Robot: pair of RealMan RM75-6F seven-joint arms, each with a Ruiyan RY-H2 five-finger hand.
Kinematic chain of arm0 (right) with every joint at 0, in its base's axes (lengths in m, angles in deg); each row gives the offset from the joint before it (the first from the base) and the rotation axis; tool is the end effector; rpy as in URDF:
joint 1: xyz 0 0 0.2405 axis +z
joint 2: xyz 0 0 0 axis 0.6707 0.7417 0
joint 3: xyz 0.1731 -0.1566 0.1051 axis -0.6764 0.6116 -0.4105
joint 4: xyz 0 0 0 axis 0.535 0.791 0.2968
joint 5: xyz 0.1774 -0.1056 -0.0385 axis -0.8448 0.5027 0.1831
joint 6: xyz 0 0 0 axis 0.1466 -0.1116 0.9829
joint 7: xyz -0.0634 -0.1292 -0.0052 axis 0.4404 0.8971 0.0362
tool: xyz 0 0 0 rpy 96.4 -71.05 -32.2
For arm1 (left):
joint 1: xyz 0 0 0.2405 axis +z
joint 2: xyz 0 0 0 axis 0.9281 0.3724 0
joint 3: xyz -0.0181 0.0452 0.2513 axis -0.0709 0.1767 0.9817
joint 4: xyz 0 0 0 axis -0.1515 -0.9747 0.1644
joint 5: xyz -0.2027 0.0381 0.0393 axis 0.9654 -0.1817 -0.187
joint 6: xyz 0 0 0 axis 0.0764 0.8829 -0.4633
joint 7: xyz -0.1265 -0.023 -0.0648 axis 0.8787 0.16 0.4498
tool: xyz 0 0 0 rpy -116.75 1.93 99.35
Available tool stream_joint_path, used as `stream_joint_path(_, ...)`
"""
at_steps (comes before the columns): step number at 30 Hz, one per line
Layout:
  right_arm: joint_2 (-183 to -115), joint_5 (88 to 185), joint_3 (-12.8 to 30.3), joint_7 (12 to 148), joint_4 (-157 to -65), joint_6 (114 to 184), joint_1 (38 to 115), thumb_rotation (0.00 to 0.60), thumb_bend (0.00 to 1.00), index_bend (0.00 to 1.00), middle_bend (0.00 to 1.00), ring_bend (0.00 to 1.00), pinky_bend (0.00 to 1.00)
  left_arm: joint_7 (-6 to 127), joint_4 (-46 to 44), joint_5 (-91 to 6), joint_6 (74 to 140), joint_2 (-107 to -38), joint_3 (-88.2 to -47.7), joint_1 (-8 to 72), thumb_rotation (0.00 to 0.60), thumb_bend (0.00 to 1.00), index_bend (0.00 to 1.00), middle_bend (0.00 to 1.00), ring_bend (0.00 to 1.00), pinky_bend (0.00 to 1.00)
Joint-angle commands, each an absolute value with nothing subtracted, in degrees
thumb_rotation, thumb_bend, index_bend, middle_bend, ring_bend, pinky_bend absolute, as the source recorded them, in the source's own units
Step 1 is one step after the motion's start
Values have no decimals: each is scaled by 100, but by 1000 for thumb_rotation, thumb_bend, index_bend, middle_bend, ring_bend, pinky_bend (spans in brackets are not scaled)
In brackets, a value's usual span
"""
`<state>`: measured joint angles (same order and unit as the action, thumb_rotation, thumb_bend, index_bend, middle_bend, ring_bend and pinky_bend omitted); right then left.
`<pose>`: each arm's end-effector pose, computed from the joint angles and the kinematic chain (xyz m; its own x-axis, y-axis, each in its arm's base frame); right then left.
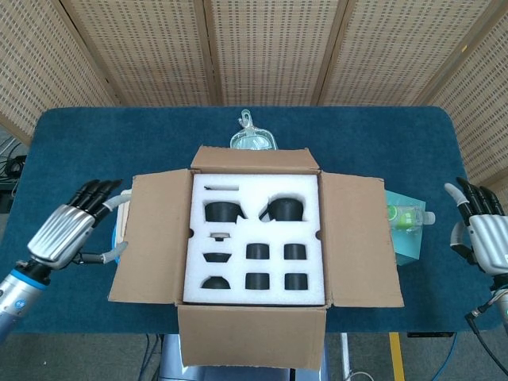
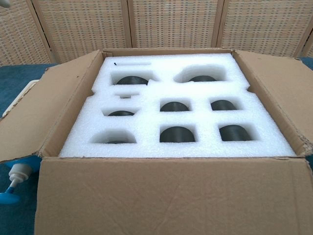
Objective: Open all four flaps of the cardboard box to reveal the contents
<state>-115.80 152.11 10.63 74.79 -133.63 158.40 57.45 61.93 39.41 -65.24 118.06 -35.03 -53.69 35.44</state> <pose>-0.2841 -0.2548 0.2259 0.4061 -0.0120 0.9138 -0.9130 -0.0477 0.4051 -0.1882 0.2552 0.1844 0.4229 0.1325 0.8964 0.8608 -0.3679 -0.3517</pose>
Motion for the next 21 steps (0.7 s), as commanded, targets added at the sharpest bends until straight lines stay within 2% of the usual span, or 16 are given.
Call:
stream_joint_path(1,-11652,15188,1070,7646,-13341,15969,5681,600,878,0,0,0,0,5510,3803,-6037,12442,-3835,-5511,4186,210,319,122,0,0,0)
stream_joint_path(10,-11904,15168,1140,8351,-13380,16377,5465,600,878,0,0,0,0,4987,3437,-6090,13194,-4240,-5509,4997,236,321,123,0,0,0)
stream_joint_path(21,-12202,15238,1268,8962,-13424,16715,5240,600,877,0,0,0,0,4941,3182,-6316,13461,-4511,-5455,5586,238,321,122,0,0,0)
